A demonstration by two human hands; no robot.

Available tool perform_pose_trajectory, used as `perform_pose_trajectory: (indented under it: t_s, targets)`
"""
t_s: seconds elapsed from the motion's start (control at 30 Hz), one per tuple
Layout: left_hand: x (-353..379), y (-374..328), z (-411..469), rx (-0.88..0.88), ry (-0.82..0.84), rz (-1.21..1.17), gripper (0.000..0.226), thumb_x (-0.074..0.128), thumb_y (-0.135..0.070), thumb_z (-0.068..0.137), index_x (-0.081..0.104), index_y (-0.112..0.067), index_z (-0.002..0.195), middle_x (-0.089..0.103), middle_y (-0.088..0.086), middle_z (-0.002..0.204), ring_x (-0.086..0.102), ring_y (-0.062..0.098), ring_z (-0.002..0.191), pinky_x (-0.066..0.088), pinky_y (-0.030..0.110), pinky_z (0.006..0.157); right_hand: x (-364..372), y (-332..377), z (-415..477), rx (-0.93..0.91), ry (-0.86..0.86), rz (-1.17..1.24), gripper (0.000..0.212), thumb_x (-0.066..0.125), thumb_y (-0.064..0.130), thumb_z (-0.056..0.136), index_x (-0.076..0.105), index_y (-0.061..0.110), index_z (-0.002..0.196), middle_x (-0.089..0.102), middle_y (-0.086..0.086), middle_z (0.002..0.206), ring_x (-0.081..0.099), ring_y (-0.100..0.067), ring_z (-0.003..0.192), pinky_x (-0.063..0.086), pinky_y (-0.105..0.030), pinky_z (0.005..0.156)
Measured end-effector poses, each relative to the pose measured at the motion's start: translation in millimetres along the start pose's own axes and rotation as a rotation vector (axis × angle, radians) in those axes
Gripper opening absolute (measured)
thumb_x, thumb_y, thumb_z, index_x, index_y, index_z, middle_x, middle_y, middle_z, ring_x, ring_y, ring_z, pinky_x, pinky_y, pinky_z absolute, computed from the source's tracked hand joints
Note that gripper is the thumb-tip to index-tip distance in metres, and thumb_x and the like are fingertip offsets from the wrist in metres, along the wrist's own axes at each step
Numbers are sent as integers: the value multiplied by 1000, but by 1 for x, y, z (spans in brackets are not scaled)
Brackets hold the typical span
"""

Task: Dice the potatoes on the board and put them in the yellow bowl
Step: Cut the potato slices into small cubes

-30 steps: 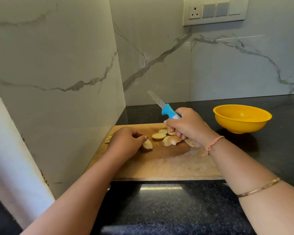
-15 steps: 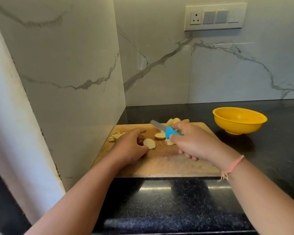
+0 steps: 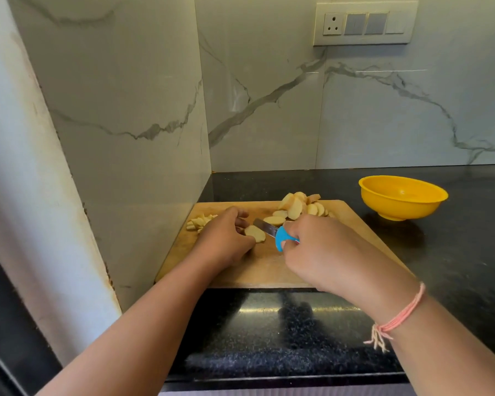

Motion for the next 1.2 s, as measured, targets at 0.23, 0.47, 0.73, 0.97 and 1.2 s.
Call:
perform_pose_trajectory:
  t_s: [0.23, 0.47, 0.73, 0.97, 1.2]
  targets:
    - [2, 4, 2, -31, -4, -55, 50, 66, -9, 85, 49, -19, 130, 57, -3, 128, 52, 8, 104, 43, 19, 86, 4, 16, 4, -60, -2, -115, 27, 42, 23, 96, 52, 17, 120, 41, 6, 73, 42, -9, 65, 39, -23, 58]
    - [0, 5, 3, -47, -12, -59, 50, 67, -10, 84, 49, -18, 129, 58, -3, 123, 53, 9, 101, 44, 19, 82, 3, 22, -9, -107, 11, -153, 24, 44, 24, 95, 52, 19, 118, 45, 6, 75, 54, -14, 81, 48, -26, 70]
    - [0, 5, 2, -57, -18, -69, 48, 69, -11, 84, 50, -18, 127, 59, -3, 119, 55, 10, 101, 47, 21, 85, -4, 11, -37, -108, 63, -145, 28, 45, 29, 95, 49, 25, 123, 53, 4, 95, 55, -12, 88, 51, -27, 78]
    - [-1, 7, 3, -54, -13, -70, 48, 70, -13, 84, 50, -19, 127, 57, -6, 113, 54, 9, 100, 46, 20, 82, -19, 3, -45, -55, 57, -91, 43, 44, 35, 98, 40, 27, 140, 54, 4, 126, 53, -12, 99, 43, -21, 74]
    - [-1, 8, 3, -73, -20, -40, 50, 69, -15, 84, 47, -19, 129, 54, -6, 105, 55, 10, 96, 47, 20, 78, -7, 9, -23, -69, -30, -9, 39, 39, 33, 99, 45, 23, 137, 56, 1, 126, 54, -15, 107, 45, -25, 86]
Point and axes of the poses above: each hand's wrist, its own z-axis towards the middle knuckle, its own x-axis out of the palm, y = z × x, the point moved 9 cm from there along z, towards the middle knuckle
